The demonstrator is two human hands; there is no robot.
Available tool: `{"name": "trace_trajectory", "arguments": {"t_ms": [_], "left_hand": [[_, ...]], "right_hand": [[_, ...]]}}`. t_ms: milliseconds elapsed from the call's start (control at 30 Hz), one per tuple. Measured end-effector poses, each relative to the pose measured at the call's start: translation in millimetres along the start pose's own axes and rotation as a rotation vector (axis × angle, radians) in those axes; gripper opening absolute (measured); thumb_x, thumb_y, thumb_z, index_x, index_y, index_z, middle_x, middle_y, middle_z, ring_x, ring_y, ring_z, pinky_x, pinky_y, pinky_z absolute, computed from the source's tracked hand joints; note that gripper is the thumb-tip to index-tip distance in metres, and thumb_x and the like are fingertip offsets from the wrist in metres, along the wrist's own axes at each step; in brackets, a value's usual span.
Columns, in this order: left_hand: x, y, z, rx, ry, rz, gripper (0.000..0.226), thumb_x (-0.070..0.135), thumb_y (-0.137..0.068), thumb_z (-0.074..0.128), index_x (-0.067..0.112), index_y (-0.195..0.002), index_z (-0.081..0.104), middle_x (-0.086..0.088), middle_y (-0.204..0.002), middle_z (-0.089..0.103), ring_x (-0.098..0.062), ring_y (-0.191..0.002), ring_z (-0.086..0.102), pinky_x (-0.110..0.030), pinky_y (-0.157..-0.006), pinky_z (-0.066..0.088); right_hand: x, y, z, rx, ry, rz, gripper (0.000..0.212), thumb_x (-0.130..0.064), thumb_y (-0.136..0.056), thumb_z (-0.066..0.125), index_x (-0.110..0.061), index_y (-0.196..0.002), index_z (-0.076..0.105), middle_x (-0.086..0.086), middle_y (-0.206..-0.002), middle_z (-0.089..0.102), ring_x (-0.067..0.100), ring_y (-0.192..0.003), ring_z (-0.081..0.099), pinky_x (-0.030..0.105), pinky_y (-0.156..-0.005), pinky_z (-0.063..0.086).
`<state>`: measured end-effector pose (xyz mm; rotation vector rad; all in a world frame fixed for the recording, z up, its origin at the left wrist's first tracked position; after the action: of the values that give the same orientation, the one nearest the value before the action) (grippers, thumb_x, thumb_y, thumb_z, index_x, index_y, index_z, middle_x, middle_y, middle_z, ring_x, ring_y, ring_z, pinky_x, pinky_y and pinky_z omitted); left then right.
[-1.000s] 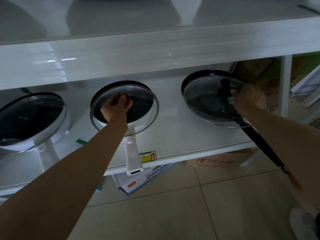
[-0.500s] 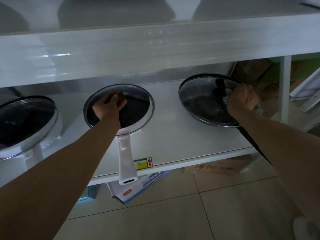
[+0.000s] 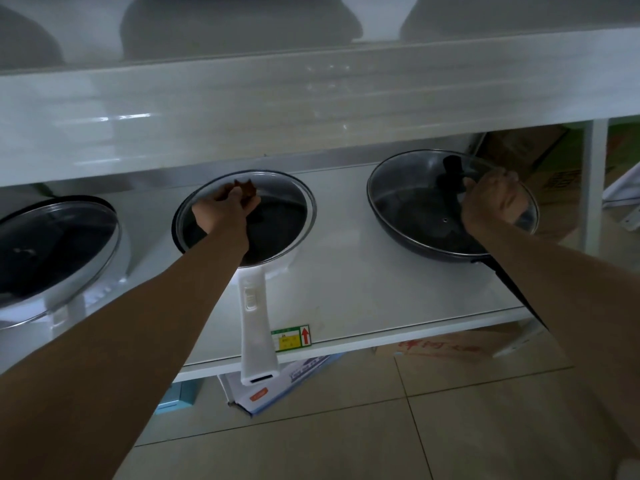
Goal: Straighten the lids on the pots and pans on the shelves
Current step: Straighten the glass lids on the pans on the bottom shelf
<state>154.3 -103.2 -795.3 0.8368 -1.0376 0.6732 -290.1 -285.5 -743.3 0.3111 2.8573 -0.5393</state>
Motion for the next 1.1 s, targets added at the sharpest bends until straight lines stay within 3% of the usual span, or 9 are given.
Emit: {"name": "trace_trajectory", "arguments": {"t_ms": [267,667,833,933,1033,1100], "left_hand": [[11,-13,-21,0.152,-0.106,0.1,0.011,0.001,-0.089,0.063,0.002,-0.098,0.069,-0.016,-0.098,0.075,-0.023,-0.065,0.074,-0.032,-0.065,0.062],[6,-15,-12,0.128,-0.128,0.078,0.016,0.003,-0.089,0.064,0.004,-0.103,0.072,-0.008,-0.09,0.077,-0.017,-0.062,0.075,-0.03,-0.068,0.063],[8,-13,-13,0.117,-0.131,0.099,0.017,0.005,-0.09,0.063,0.004,-0.105,0.071,-0.007,-0.092,0.076,-0.014,-0.058,0.074,-0.021,-0.057,0.06],[8,-9,-12,0.115,-0.109,0.116,0.017,0.007,-0.091,0.062,0.005,-0.107,0.068,-0.008,-0.098,0.074,-0.015,-0.063,0.074,-0.02,-0.058,0.059],[10,-3,-12,0.102,-0.088,0.113,0.007,0.01,-0.091,0.064,0.016,-0.093,0.066,-0.004,-0.098,0.074,-0.013,-0.062,0.074,-0.017,-0.055,0.057],[12,0,-13,0.093,-0.086,0.122,0.017,0.013,-0.091,0.064,0.025,-0.079,0.062,-0.003,-0.096,0.076,-0.012,-0.062,0.074,-0.017,-0.053,0.056]], "right_hand": [[1,-2,2,0.006,0.004,0.002,0.052,-0.036,-0.099,0.046,0.006,-0.128,0.045,0.028,-0.126,0.052,0.042,-0.112,0.054,0.048,-0.084,0.046],[4,-2,4,0.022,-0.025,0.011,0.051,-0.037,-0.098,0.047,0.005,-0.128,0.046,0.026,-0.125,0.053,0.042,-0.109,0.055,0.047,-0.084,0.046],[4,-1,5,0.02,-0.013,0.008,0.053,-0.038,-0.098,0.047,0.005,-0.128,0.045,0.027,-0.125,0.052,0.042,-0.109,0.054,0.047,-0.082,0.046],[2,1,4,0.027,-0.025,-0.005,0.053,-0.037,-0.098,0.046,0.006,-0.128,0.045,0.028,-0.126,0.051,0.042,-0.111,0.053,0.048,-0.085,0.046],[1,0,4,0.028,-0.004,-0.033,0.053,-0.038,-0.098,0.046,0.006,-0.127,0.047,0.028,-0.126,0.052,0.043,-0.113,0.053,0.05,-0.091,0.044],[2,-1,2,0.035,0.018,-0.034,0.053,-0.039,-0.096,0.048,0.005,-0.126,0.05,0.027,-0.126,0.053,0.042,-0.114,0.052,0.051,-0.097,0.041]]}}
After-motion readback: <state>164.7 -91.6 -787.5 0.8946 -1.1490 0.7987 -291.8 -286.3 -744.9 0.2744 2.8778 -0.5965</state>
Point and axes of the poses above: each hand's wrist, its own y-axis away from the middle knuckle, its own z-axis out of the palm, x = y × z, the point moved 10 cm from there along -y, towards the middle knuckle
